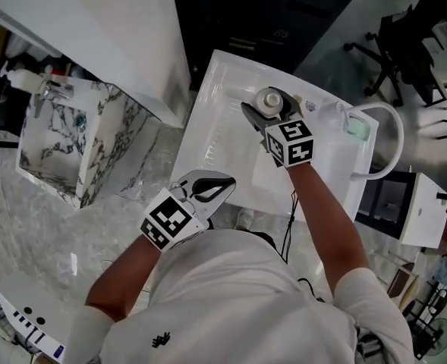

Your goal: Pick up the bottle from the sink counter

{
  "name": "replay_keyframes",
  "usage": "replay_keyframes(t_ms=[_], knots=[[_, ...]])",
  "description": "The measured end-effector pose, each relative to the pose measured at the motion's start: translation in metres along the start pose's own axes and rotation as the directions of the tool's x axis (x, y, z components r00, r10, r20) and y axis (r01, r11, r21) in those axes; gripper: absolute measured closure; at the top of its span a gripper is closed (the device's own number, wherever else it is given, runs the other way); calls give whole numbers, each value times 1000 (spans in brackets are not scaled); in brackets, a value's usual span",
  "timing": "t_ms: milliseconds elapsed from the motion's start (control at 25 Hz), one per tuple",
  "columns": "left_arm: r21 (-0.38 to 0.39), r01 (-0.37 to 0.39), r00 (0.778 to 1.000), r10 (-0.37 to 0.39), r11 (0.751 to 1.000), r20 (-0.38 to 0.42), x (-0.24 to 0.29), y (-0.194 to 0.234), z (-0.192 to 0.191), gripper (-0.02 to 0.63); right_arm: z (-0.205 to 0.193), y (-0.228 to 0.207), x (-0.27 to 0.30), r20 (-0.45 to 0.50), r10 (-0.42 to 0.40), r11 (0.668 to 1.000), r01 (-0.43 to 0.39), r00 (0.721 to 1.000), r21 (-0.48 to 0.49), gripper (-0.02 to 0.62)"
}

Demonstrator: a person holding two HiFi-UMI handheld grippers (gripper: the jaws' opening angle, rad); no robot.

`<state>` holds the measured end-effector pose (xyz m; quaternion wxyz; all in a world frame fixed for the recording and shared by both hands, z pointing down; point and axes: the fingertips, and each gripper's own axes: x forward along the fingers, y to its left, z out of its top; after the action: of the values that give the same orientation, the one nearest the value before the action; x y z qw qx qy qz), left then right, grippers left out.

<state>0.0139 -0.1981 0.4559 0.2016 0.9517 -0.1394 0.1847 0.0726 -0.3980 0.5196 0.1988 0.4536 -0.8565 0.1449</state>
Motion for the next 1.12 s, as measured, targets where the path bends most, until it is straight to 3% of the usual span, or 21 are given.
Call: replay_keyframes(t_ms=[560, 840, 1120], knots=[[9, -90, 995, 89, 996, 43, 32, -95, 5, 600, 7, 36, -120, 11, 156, 985, -155, 988, -72, 245], [1, -125, 991, 125, 992, 49, 37, -125, 0, 600, 5, 40, -170, 29, 191, 978, -188, 981, -91, 245], [8, -113, 993, 112, 994, 36, 56, -145, 0, 600, -7, 38, -208, 5, 208, 972, -206, 978, -109, 245]])
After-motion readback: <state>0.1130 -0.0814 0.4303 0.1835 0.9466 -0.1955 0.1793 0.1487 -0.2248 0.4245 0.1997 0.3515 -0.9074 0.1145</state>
